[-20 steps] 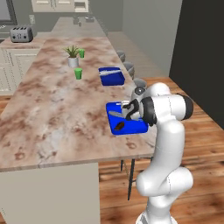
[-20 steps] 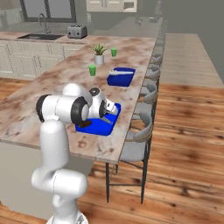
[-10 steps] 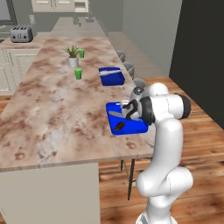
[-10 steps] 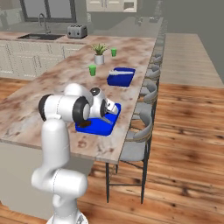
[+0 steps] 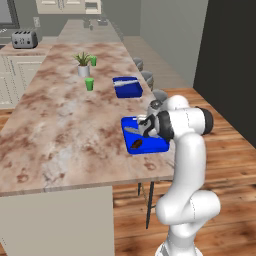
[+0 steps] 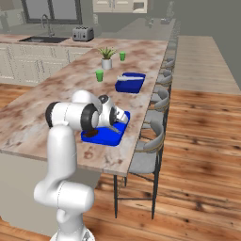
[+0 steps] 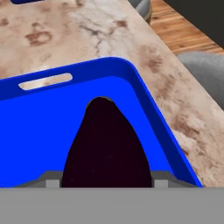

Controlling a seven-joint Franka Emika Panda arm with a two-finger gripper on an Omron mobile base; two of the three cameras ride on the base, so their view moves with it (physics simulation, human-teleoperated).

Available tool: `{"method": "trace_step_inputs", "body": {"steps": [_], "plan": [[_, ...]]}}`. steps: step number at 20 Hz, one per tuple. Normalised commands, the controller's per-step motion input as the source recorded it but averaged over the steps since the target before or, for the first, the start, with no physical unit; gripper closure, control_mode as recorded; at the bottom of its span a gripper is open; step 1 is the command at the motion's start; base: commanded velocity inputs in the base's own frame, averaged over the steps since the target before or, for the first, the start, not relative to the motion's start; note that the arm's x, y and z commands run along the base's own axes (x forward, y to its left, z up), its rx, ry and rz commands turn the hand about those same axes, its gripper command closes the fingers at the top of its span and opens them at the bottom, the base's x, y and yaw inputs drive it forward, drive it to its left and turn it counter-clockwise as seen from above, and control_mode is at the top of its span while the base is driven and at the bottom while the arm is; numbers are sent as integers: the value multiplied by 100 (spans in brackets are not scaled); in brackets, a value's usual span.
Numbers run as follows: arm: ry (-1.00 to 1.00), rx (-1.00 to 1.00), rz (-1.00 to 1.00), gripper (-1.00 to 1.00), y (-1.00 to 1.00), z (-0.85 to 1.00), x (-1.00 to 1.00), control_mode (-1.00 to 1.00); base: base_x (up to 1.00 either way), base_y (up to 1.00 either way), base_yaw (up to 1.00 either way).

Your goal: Gather the eggplant and sweet potato from the fridge and place them on a tray on the dining counter. Then gather the steak and chicken drumstick from the fridge and place them on the other tray.

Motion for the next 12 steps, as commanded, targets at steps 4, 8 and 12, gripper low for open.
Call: {"method": "trace_step_inputs", "body": {"steps": [4, 8, 12], "plan": [[0, 0, -2, 100, 0, -15, 2, -100, 0, 0, 0], [0, 0, -2, 100, 0, -16, 2, -100, 0, 0, 0], [0, 0, -2, 100, 0, -10, 3, -100, 0, 0, 0]]}}
